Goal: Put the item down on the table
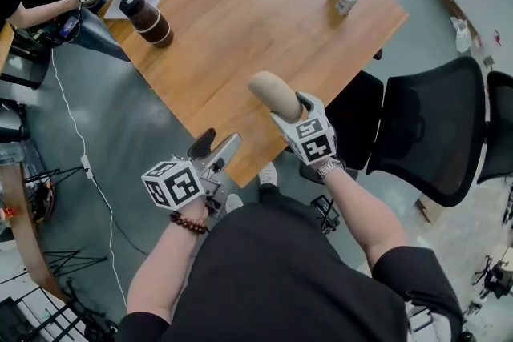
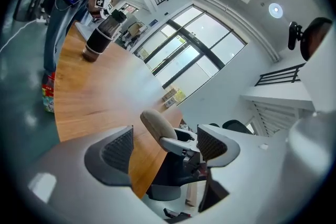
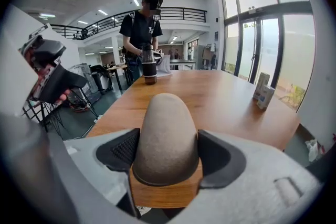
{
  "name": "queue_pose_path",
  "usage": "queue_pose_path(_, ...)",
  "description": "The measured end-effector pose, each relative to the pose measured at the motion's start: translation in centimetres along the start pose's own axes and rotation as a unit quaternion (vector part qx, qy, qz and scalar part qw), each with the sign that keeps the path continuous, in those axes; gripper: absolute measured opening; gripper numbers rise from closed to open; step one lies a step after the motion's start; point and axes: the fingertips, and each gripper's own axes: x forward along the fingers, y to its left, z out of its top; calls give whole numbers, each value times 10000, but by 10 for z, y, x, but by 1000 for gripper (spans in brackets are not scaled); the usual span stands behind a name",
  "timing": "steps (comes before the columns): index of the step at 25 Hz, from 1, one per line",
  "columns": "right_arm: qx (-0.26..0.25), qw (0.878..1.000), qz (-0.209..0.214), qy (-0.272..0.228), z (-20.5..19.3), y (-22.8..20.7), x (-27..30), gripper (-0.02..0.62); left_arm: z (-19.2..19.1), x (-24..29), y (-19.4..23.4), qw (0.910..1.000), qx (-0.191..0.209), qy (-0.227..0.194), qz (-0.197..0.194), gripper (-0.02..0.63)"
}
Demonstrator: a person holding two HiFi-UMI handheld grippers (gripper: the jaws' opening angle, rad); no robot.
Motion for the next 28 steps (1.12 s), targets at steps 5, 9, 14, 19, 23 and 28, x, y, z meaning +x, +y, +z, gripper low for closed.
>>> queue_pose_path(5, -128, 9998, -74, 131, -6, -5, 21, 334, -3, -4, 1, 9995, 261, 61, 167, 380)
queue_pose_path(9, -244, 9995, -125, 166, -8, -9, 35, 334, -6, -6, 2, 9986, 446, 104, 272, 370)
queue_pose_path(14, -322, 9991, -148, 242, -14, -10, 48, 336, -7, -10, 3, 9981, 497, 111, 338, 356)
queue_pose_path(19, -335, 9989, -172, 282, -20, -9, 55, 336, -6, -15, 4, 9980, 513, 113, 345, 344)
queue_pose_path(23, -363, 9984, -212, 366, -26, -6, 57, 339, -5, -20, 5, 9979, 546, 109, 335, 337)
queue_pose_path(28, -452, 9980, -254, 348, -27, -7, 59, 344, -4, -24, 3, 9974, 647, 136, 301, 330)
